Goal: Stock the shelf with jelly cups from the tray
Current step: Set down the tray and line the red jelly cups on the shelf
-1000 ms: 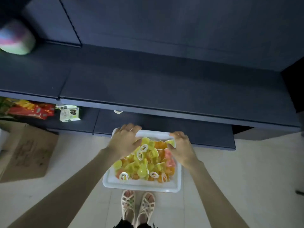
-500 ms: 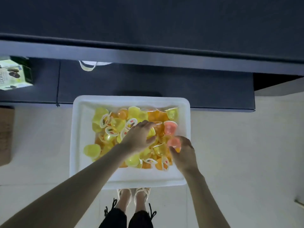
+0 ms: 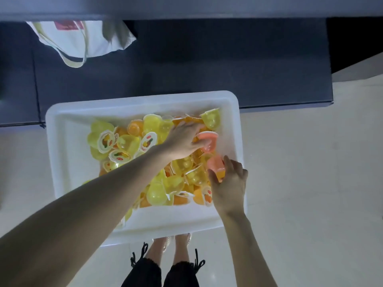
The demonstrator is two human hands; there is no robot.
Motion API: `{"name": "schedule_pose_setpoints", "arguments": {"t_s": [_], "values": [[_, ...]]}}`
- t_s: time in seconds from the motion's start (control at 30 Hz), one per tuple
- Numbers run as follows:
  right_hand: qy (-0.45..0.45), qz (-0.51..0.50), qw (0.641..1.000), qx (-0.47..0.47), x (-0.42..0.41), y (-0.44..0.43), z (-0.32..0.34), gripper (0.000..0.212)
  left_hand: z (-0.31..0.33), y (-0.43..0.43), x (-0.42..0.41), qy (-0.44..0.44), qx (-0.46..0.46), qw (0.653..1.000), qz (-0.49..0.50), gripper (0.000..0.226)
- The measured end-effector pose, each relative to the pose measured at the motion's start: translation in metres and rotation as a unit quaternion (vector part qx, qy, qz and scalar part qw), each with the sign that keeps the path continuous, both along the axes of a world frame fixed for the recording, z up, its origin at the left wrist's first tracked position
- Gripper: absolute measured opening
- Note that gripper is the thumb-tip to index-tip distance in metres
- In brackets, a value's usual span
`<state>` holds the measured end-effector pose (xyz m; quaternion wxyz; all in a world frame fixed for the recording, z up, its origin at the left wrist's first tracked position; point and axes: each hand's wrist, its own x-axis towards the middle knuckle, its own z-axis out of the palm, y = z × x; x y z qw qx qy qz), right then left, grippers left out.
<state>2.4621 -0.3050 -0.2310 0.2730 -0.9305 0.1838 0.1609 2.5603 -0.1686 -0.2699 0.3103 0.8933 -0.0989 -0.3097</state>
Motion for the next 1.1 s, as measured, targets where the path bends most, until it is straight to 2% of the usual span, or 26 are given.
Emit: {"name": "schedule_pose_setpoints", "arguments": {"t_s": [0.13, 0.23, 0.37, 0.47, 0.53, 0.63, 0.73, 0.87, 1.0, 1.1], "values": [[-0.028, -0.023, 0.999, 0.037, -0.005, -0.002, -0.004, 0.045, -0.004, -0.005, -0.001, 0.014, 0.005, 1.000, -0.002, 0.042], [-0.077, -0.058, 0.993, 0.067, -0.008, -0.002, -0.005, 0.035, -0.004, -0.003, -0.003, 0.030, -0.033, 0.998, 0.034, 0.037], [-0.113, -0.018, 0.992, 0.051, -0.023, 0.008, -0.013, 0.022, 0.000, 0.003, -0.007, 0.064, -0.067, 0.995, 0.040, 0.030], [-0.124, -0.052, 0.989, 0.055, -0.031, 0.011, -0.017, 0.028, 0.002, 0.004, -0.010, 0.078, -0.069, 0.994, 0.024, 0.026], [-0.113, -0.085, 0.987, 0.076, -0.029, 0.010, -0.014, 0.043, 0.004, 0.005, -0.008, 0.090, -0.074, 0.993, 0.028, 0.028], [-0.080, -0.075, 0.990, 0.085, -0.028, 0.009, -0.011, 0.061, 0.005, 0.005, -0.005, 0.091, -0.067, 0.993, 0.023, 0.032], [-0.082, -0.071, 0.991, 0.075, -0.028, 0.010, -0.012, 0.071, 0.004, 0.006, -0.008, 0.109, -0.084, 0.990, 0.034, 0.028], [-0.100, -0.033, 0.994, 0.033, -0.027, 0.009, -0.017, 0.064, 0.001, 0.009, -0.009, 0.116, -0.099, 0.987, 0.046, 0.032], [-0.091, -0.034, 0.995, 0.015, -0.023, 0.007, -0.017, 0.050, 0.003, 0.009, -0.003, 0.137, -0.087, 0.987, 0.003, 0.063], [-0.090, -0.039, 0.995, 0.010, -0.021, 0.004, -0.016, 0.043, 0.003, 0.005, 0.002, 0.135, -0.048, 0.989, -0.047, 0.058]]}}
